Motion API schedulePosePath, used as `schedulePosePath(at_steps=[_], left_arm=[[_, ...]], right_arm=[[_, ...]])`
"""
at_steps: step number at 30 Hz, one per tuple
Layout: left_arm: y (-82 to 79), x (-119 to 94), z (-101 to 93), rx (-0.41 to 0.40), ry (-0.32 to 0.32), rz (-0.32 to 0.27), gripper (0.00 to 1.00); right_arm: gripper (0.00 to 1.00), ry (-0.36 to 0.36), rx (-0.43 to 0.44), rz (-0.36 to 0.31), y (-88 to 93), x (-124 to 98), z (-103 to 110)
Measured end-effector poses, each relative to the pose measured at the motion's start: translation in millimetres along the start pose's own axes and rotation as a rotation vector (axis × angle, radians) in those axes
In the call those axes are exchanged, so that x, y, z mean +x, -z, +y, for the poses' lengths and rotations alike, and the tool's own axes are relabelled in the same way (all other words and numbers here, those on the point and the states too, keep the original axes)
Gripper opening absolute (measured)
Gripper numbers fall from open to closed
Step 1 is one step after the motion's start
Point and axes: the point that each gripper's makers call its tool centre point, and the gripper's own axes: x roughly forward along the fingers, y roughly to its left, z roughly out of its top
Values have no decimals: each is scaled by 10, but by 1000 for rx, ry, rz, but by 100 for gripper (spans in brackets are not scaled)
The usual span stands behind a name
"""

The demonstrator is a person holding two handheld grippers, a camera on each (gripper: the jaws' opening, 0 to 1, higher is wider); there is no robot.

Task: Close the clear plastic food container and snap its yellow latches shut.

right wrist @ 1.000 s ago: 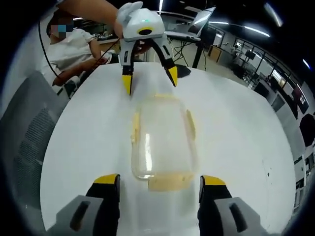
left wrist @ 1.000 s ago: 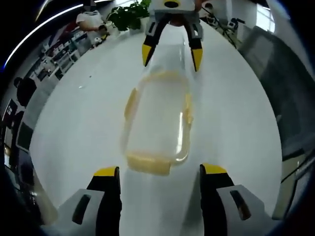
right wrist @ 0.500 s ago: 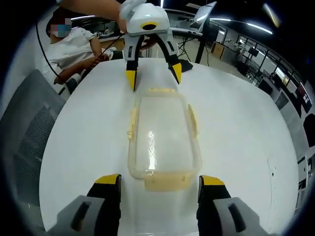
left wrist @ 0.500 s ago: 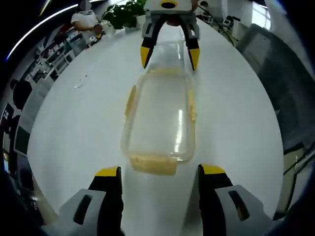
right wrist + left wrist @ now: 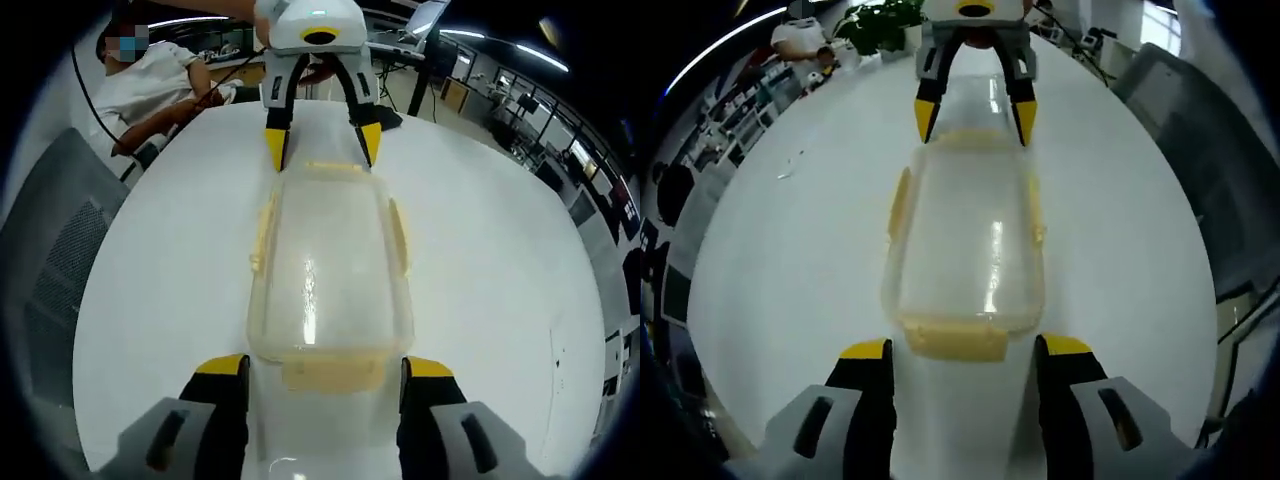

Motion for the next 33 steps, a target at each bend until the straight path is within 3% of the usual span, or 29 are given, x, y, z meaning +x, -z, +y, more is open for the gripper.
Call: schedulePosePath(at_steps=[17,20,23,27,28,30,32,33], left_arm=[[-24,15,-42,1,42,-16,45],[-23,20,-44,-2,47,-20,45],[-1,22,-40,-55,55,-13,45],[28,15,-49,-48,74,-20,45],[38,8,-58,-40,79,-17,44],[30,4,-68,-35,82,-22,43],[36,8,-63,-39,81,-23,41],[40,1,-64,-37,82,-20,35]], right_arm=[[55,-42,27,13,6,19,28],[53,-44,51,16,6,21,25],[48,-39,54,18,-7,17,21],[43,-54,25,32,-14,11,44],[37,-58,11,37,-8,6,49],[36,-63,6,28,-38,18,12],[36,-62,4,29,-32,23,16],[36,-65,-4,27,-32,24,19]])
